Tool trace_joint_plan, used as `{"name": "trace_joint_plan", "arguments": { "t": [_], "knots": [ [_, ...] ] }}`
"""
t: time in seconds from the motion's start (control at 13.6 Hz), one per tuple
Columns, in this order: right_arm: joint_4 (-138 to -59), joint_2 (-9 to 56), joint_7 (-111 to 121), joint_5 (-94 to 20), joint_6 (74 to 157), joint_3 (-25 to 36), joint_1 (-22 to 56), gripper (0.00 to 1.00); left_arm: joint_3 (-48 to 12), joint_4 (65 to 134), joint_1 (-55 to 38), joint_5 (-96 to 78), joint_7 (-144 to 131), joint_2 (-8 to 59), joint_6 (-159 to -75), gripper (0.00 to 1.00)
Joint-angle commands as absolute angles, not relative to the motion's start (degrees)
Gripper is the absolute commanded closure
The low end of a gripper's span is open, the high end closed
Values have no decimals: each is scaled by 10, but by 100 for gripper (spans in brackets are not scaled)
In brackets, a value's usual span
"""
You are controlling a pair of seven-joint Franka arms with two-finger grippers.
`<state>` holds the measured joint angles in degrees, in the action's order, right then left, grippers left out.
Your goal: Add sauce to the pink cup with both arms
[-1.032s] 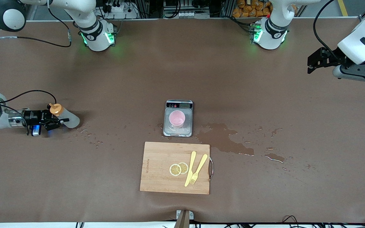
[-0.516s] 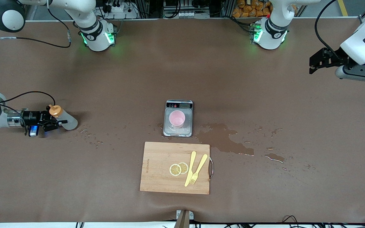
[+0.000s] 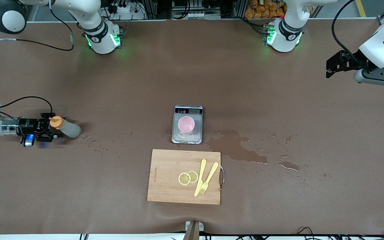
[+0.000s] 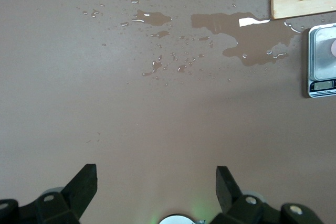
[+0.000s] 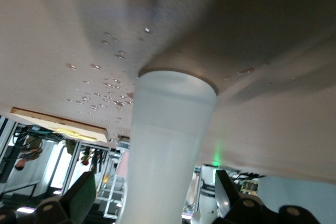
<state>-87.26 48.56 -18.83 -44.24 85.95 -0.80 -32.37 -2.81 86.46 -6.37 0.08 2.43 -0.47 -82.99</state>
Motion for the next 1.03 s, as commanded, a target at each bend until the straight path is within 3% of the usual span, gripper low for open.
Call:
{"name": "trace_joint_plan", "arguments": {
  "t": [0.0, 0.96],
  "knots": [
    [-829, 491, -188, -415, 850, -18, -337, 0, -26, 857, -64, -7, 26, -4, -823, 0],
    [-677, 467, -209, -258, 743, -20, -325, 0, -28, 856, -65, -8, 33, 2, -824, 0]
  ]
}}
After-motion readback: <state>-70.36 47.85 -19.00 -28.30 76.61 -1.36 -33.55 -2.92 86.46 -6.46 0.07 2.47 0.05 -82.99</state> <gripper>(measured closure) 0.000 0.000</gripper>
